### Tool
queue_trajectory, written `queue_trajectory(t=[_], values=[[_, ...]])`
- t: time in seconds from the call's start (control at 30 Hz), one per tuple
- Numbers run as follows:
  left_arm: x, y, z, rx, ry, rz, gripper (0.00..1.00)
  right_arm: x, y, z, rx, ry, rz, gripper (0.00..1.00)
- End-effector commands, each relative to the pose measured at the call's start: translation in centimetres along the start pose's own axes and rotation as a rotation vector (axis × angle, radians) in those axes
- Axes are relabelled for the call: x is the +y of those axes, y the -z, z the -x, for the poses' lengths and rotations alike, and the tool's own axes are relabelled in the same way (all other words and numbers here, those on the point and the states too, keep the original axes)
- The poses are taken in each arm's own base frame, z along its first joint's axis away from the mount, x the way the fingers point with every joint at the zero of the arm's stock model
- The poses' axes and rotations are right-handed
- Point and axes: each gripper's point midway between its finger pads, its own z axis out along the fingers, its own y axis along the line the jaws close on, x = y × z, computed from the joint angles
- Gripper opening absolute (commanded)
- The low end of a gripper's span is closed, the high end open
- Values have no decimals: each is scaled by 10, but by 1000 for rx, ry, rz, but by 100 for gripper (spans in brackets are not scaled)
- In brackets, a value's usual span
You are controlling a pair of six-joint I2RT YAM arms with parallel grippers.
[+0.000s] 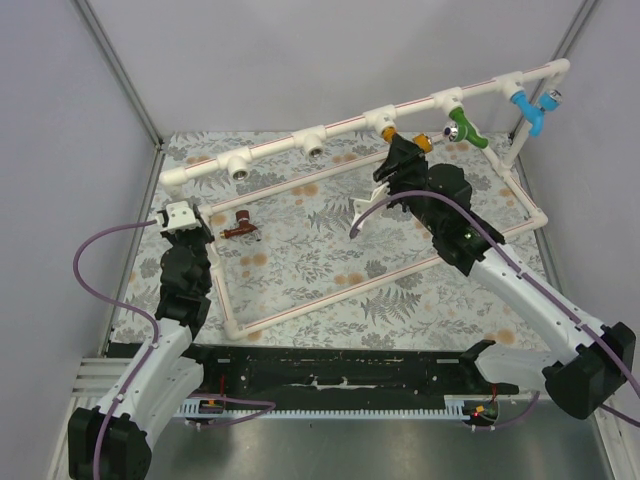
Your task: Install the water faucets
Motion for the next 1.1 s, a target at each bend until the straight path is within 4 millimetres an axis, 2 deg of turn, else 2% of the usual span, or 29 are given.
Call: queue_trajectory(t=[0.0, 0.13, 0.23, 0.3, 0.4, 0.5, 0.53, 0.57, 0.63, 0.67, 0.7, 0.77, 0.9, 1.0, 1.03, 1.07], values=[[-5, -2, 32, -85, 50, -22, 2, -6, -1, -35, 186, -332, -145, 47], [-5, -2, 31, -82, 46, -21, 2, 3, -4, -31, 162, -901, -256, 30], [-5, -3, 30, -79, 46, -21, 2, -8, -4, -18, 42, -1449, -393, 20], [-5, -3, 31, -80, 45, -21, 2, -22, 0, -19, -47, -1866, -540, 15], [-6, -3, 31, -80, 47, -21, 2, -29, 7, -31, -144, -2400, -778, 3], [-6, -3, 32, -83, 49, -22, 2, -9, 9, -43, -208, -2883, -1010, 0], [-6, -3, 31, -81, 47, -23, 2, -5, 8, -45, 225, 2918, 1018, 0], [-6, -3, 31, -82, 47, -22, 2, -5, 8, -44, 235, 2865, 987, 0], [-6, -3, 31, -81, 47, -23, 2, -17, 11, -44, 263, 2908, 990, 2], [-5, -3, 32, -83, 47, -21, 2, -25, 15, -44, 281, 2949, 1008, 8], [-5, -3, 32, -83, 46, -21, 2, -29, 20, -46, -276, -2908, -1016, 18], [-5, -3, 31, -82, 44, -21, 2, -37, 33, -49, -246, -2757, -1005, 37], [-4, -3, 32, -85, 42, -14, 2, -49, 59, -49, -174, -2396, -903, 64], [-3, -3, 33, -87, 39, -12, 2, -59, 75, -40, -145, -2102, -765, 84], [-4, -3, 32, -84, 38, -13, 2, -66, 79, -36, -150, -1968, -710, 88], [-4, -3, 31, -83, 39, -14, 2, -73, 86, -32, -153, -1827, -651, 96]])
